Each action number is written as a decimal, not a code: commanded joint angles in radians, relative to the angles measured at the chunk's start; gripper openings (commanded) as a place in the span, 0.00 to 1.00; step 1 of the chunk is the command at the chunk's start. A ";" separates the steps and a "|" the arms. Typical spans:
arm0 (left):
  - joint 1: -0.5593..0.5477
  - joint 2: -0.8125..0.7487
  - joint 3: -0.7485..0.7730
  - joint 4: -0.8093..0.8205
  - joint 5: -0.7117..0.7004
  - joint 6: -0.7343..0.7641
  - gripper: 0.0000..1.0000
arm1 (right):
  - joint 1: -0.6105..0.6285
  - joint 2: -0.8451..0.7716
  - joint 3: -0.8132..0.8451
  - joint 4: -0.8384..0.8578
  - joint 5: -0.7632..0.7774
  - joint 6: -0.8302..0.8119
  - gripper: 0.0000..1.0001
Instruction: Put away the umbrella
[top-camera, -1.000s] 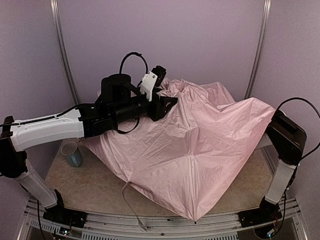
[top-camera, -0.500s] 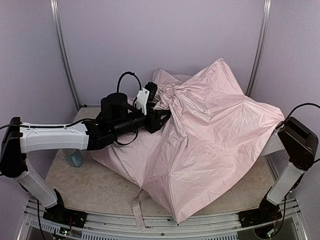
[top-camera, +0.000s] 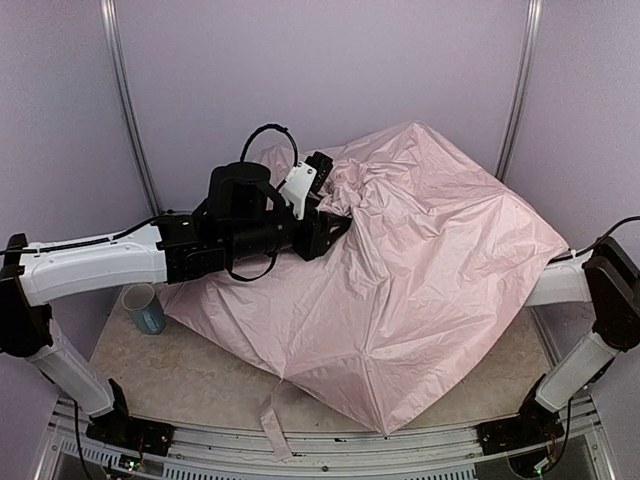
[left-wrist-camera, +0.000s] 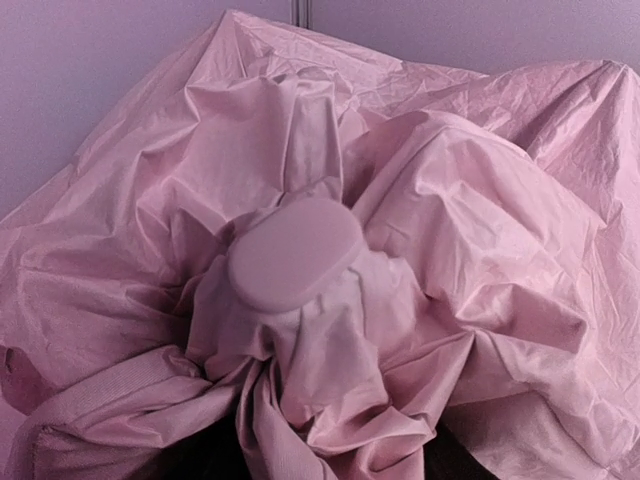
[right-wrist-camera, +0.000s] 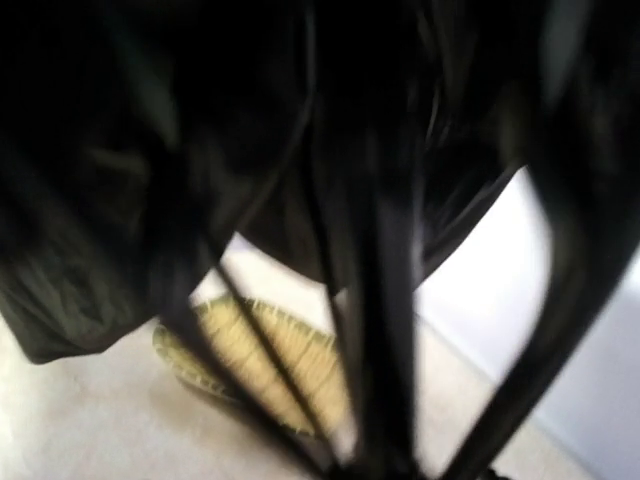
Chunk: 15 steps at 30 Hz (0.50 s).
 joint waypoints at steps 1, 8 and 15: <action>-0.015 -0.065 0.103 -0.137 -0.093 0.029 0.00 | 0.008 -0.097 0.062 -0.079 -0.026 -0.050 0.71; -0.021 -0.074 0.221 -0.255 -0.052 -0.051 0.00 | 0.010 -0.107 0.160 -0.187 -0.061 -0.056 1.00; -0.028 0.027 0.353 -0.373 -0.016 -0.092 0.00 | 0.036 -0.029 0.240 -0.132 -0.144 0.035 1.00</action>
